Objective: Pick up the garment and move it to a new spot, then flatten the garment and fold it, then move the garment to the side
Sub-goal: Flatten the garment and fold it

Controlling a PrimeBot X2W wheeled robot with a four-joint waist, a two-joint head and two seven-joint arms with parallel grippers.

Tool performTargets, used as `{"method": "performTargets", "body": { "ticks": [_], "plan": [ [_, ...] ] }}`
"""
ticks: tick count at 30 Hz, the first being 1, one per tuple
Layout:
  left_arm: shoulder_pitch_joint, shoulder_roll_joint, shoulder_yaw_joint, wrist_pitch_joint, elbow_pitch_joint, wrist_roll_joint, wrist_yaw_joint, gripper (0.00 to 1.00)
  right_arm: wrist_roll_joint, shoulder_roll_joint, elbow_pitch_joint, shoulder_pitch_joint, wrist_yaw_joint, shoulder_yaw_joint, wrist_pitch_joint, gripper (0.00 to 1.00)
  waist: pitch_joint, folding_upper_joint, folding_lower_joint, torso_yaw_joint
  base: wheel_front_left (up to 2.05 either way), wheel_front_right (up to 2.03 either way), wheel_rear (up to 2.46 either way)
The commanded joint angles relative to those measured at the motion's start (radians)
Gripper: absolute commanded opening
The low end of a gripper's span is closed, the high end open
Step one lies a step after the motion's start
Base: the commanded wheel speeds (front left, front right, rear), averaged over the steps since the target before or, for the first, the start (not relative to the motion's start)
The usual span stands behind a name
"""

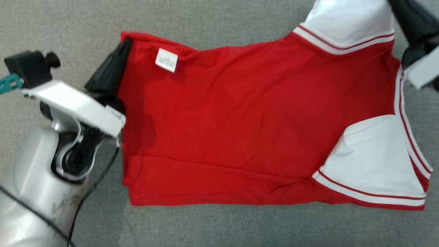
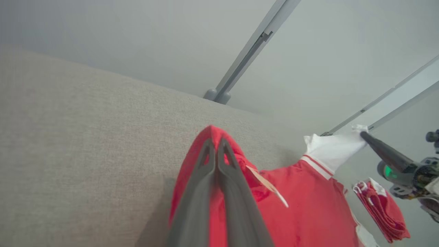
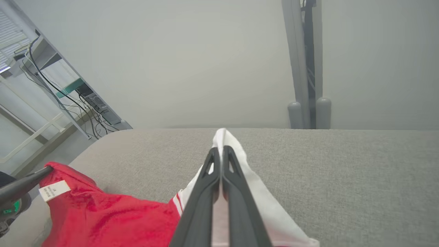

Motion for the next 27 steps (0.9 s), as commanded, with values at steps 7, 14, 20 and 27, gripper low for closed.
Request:
{"method": "performTargets", "body": {
  "ticks": [7,14,20,27],
  "plan": [
    [0.309,0.059,0.125,0.053,-0.296,-0.218,0.051,0.0,0.137,-0.126,-0.297,0.337,0.0,-0.055,-0.13,0.0,-0.052,0.0,0.0,-0.073,0.0,0.0,0.0],
    [0.556,0.076,0.236,0.039,-0.471,-0.352,0.089,0.0,0.195,-0.168,-0.429,0.628,0.0,-0.146,-0.188,0.0,-0.06,0.0,0.0,-0.109,0.0,0.0,0.0],
    [0.651,0.048,0.232,0.033,-0.439,-0.385,0.097,0.0,0.181,-0.095,-0.408,0.783,0.0,-0.205,-0.194,0.0,-0.065,0.0,0.0,-0.111,0.0,0.0,0.0],
    [0.64,0.034,0.184,0.025,-0.334,-0.335,0.103,0.48,0.098,-0.005,-0.326,0.835,0.0,-0.279,-0.195,1.0,-0.076,0.0,0.0,-0.113,0.0,0.0,0.0]
  ]
}}
